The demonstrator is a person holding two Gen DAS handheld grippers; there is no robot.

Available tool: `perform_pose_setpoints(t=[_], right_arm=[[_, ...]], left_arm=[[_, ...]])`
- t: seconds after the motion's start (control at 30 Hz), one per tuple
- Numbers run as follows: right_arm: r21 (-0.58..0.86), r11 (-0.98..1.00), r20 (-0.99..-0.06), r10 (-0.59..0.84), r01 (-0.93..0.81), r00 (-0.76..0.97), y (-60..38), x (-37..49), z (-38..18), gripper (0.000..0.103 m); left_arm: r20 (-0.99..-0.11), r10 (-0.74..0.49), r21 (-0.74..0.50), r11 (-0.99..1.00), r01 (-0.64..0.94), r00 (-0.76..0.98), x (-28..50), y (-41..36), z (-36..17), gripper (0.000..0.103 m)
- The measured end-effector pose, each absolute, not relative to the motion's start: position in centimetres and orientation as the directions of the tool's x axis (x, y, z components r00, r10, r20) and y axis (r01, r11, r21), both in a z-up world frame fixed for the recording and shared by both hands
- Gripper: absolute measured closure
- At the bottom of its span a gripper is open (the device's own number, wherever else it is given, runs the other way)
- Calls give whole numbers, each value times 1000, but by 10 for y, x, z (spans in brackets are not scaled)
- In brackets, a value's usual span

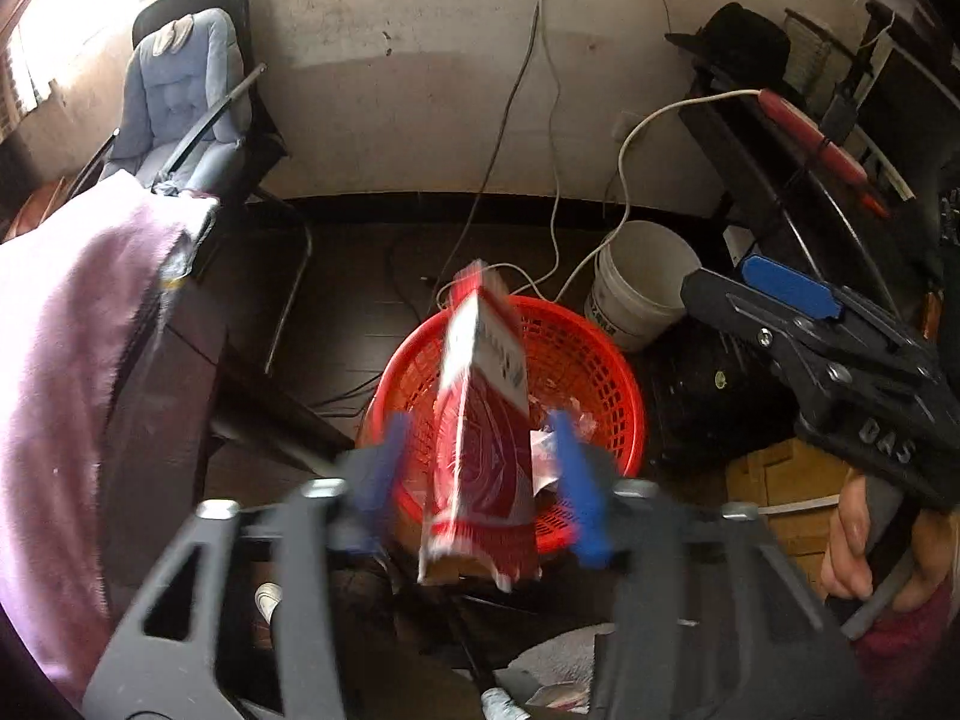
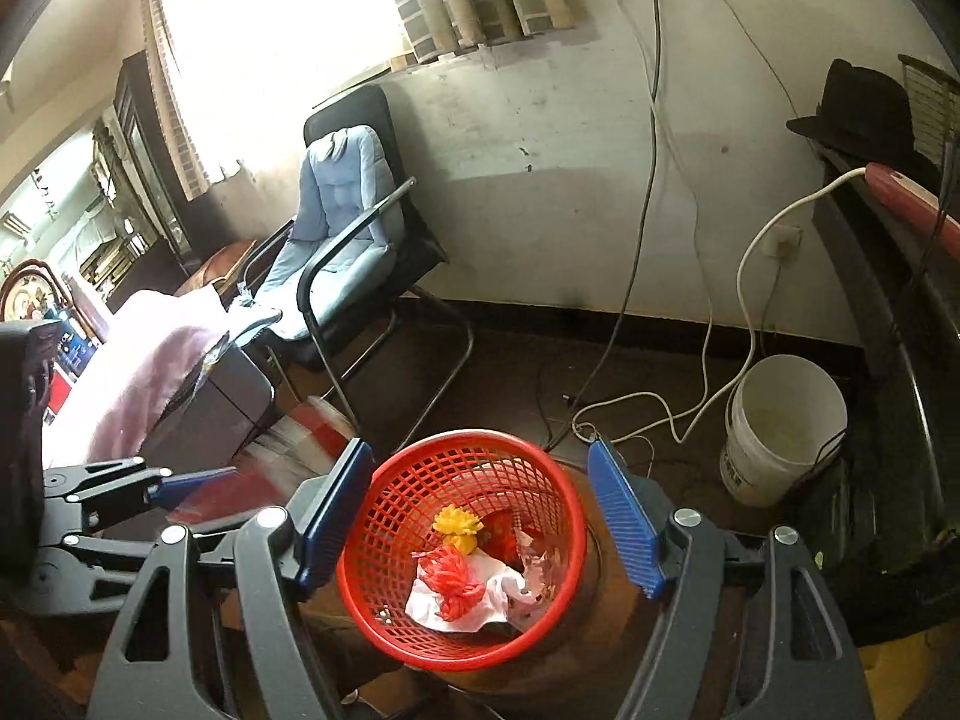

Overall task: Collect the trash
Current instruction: 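Open both grippers over the red wastebasket to drop box and yarn toy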

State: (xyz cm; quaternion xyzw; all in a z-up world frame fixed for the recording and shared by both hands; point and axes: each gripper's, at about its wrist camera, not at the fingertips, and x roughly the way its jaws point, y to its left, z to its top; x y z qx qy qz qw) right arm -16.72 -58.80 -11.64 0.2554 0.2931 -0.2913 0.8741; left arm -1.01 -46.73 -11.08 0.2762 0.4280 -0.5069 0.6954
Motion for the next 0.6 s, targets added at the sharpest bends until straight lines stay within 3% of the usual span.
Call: perform_pose_setpoints(t=[0.07,0.17,0.37,0.6], right_arm=[[281,700,-658,-358,656,663,-589,-169,-116,30],[292,700,-656,-349,651,669,-589,-169,-116,30],[302,723,-650,-320,621,689,-578,-161,-111,29],[287,778,-651,-270,559,709,-552,-138,-105,26]], left_arm=[[-866,-483,-48,341,939,131,-12,-466,-107,24],[-857,-490,-28,357,934,162,-8,-461,-100,18],[-840,-483,17,435,900,249,9,-441,-85,15],[-753,-451,165,576,801,479,41,-369,-36,9]])
